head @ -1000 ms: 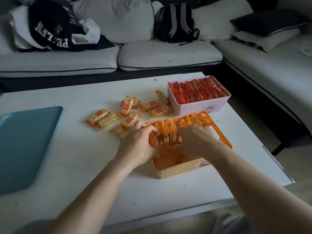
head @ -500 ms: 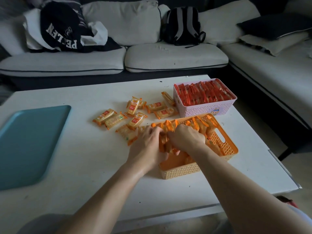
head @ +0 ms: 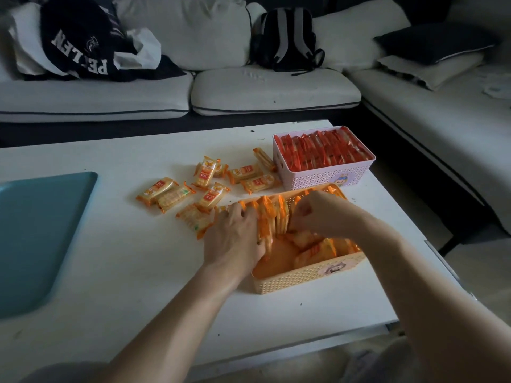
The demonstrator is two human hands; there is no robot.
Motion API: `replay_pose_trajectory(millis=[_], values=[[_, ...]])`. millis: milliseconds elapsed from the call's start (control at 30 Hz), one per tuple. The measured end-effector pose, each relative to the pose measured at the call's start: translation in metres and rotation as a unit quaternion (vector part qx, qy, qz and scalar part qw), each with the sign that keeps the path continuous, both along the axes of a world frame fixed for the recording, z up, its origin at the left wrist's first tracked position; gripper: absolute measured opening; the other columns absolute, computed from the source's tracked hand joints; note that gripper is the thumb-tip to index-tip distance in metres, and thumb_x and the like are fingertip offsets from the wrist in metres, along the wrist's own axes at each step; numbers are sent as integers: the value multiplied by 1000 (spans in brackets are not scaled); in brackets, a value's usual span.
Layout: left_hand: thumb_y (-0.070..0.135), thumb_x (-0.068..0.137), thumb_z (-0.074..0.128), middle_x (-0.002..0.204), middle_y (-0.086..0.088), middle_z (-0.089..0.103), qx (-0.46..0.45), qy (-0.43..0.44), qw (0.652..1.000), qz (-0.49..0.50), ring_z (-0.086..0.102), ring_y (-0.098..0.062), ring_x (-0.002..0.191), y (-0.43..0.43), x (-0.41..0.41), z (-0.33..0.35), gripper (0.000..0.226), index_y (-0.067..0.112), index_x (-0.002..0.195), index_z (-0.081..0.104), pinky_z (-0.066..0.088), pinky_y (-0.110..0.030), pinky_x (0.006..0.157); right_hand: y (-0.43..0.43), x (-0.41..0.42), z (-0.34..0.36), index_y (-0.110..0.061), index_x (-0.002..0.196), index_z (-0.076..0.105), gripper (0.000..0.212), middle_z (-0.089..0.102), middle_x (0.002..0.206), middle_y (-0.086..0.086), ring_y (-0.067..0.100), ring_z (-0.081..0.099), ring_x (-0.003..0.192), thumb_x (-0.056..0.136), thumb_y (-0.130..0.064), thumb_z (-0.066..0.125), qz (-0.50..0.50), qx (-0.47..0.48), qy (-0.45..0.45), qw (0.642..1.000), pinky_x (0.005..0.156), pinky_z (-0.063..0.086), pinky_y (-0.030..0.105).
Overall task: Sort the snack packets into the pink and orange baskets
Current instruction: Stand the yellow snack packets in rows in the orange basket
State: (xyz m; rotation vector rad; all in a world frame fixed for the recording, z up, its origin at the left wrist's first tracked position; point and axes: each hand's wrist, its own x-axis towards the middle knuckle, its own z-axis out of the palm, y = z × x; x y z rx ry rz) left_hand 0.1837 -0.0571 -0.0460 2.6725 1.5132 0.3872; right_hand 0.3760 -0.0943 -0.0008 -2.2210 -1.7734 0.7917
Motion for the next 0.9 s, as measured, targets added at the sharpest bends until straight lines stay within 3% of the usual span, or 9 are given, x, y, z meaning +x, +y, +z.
replay_pose_trajectory(millis=[133,233,333,400,500,600,700,800,900], values=[[50,76,81,124,1,52,-41,-3,999,-18,55,-25,116,3,-3,4,61,27,121,45,49,-37,85,-22,9,-3,-30,116,73,29,70,112,-16,5,63,99,90,-44,71,128,-146,-70,978,84,47,19],[45,78,81,128,0,48,-55,-7,997,-53,53,-26,117,3,-6,10,66,34,130,41,48,-38,87,-24,11,-8,-35,113,74,31,73,108,-13,10,65,96,86,-50,74,106,-118,-104,982,90,56,29],[38,85,75,117,6,41,-24,-4,992,-124,48,-17,108,1,-4,11,53,44,130,48,44,-28,74,-22,9,-6,-37,95,73,8,73,98,-7,14,67,90,87,-38,74,109,-124,-163,973,85,59,34],[38,89,71,107,9,37,-15,14,990,-143,39,-11,99,0,-3,9,41,46,126,57,36,-24,67,-21,7,-6,-33,93,72,12,69,86,-7,15,64,83,83,-26,73,99,-130,-205,965,72,59,33],[37,87,72,107,9,40,-19,8,991,-129,44,-13,102,2,-4,6,35,42,121,63,42,-26,69,-19,4,-5,-20,100,71,23,64,78,-7,12,58,70,77,-18,74,93,-120,-231,961,55,46,24],[42,85,72,109,10,41,-27,4,994,-109,48,-14,108,5,-7,6,37,40,121,63,42,-26,72,-20,5,1,-20,106,72,33,70,92,-5,13,62,81,78,-35,80,97,-97,-190,972,65,54,27],[47,85,71,111,12,42,-31,4,995,-98,49,-12,109,4,-8,5,40,39,124,63,42,-24,75,-20,3,4,-22,97,72,42,70,94,-6,13,65,84,80,-61,70,62,-54,-123,989,74,57,31],[47,87,70,110,12,44,-19,-8,995,-101,50,-11,109,3,-6,3,38,36,123,64,40,-23,74,-16,-4,2,-19,66,59,41,60,67,-3,10,53,58,92,-51,60,6,-38,-76,996,53,41,23],[44,86,72,109,11,47,-17,-22,994,-103,50,-12,106,3,-6,2,36,34,120,65,40,-24,71,-11,-13,-5,-17,62,55,42,56,57,-1,11,53,51,97,-41,55,-71,-30,-14,997,48,39,22]])
